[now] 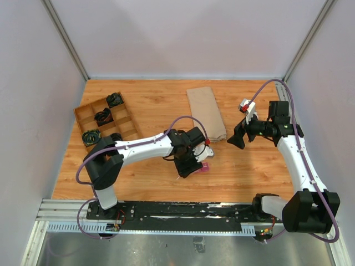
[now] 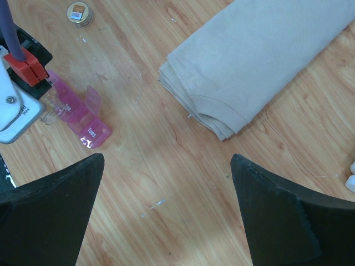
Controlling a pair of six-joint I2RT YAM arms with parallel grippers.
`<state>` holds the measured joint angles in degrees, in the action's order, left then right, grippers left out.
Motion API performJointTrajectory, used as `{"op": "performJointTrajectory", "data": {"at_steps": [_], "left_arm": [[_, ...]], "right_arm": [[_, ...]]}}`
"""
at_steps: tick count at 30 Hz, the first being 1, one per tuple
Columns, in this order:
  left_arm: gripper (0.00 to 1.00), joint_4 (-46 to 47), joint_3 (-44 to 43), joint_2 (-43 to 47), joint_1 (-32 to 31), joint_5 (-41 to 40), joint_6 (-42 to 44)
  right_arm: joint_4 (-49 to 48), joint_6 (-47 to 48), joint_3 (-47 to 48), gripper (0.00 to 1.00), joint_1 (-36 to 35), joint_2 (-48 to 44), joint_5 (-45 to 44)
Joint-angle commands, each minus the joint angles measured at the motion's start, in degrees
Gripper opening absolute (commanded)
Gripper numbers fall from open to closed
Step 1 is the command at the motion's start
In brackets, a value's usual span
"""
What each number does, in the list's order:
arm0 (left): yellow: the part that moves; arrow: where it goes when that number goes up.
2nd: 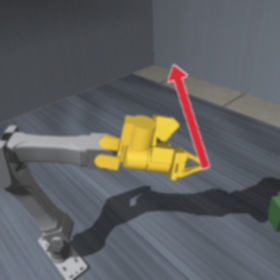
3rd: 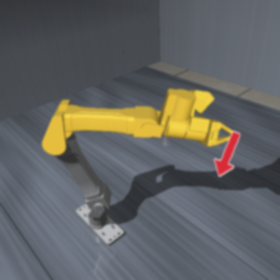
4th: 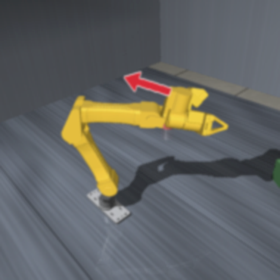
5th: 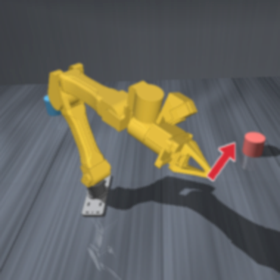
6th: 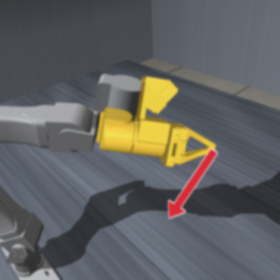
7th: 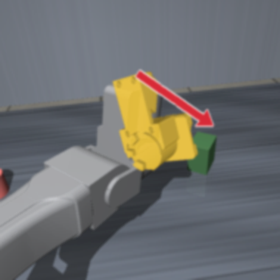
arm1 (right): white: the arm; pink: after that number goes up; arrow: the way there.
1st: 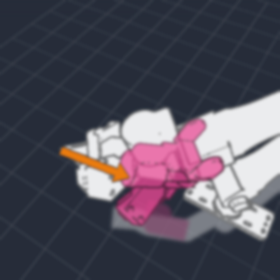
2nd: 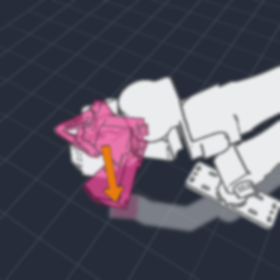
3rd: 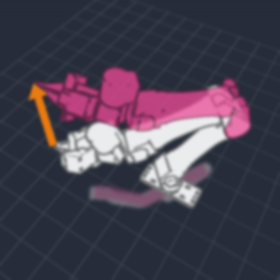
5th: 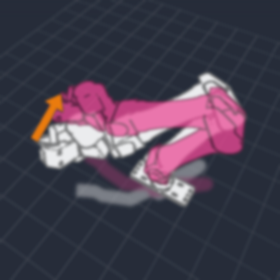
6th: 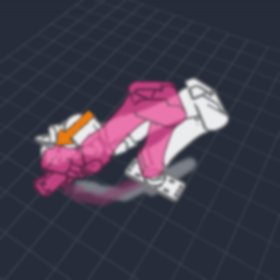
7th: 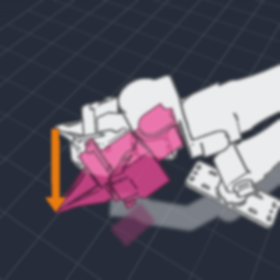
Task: Sort the pills into containers
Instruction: Pour the pill into the pill container.
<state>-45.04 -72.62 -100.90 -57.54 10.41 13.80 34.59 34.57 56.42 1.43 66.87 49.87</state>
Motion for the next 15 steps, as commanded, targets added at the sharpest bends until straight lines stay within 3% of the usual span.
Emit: {"op": "performJointTrajectory", "data": {"at_steps": [1,3,7,15], "left_arm": [[0.0,0.14,-2.8,0.34,-2.49,-0.61,0.71],[0.0,-0.87,-2.24,-0.6,0.47,-0.43,0.41],[0.0,2.03,-0.72,1.21,-0.78,-0.66,0.67],[0.0,-2.36,-4.12,-1.3,-0.29,-0.75,0.43]], "right_arm": [[0.14,-0.77,1.39,0.99,1.38,-0.08,0.16],[0.43,-0.66,1.52,0.99,1.38,-0.03,0.14],[0.11,-0.81,1.36,0.99,1.49,-0.14,0.14],[0.42,-0.78,1.41,0.99,1.63,-0.2,0.06]]}}
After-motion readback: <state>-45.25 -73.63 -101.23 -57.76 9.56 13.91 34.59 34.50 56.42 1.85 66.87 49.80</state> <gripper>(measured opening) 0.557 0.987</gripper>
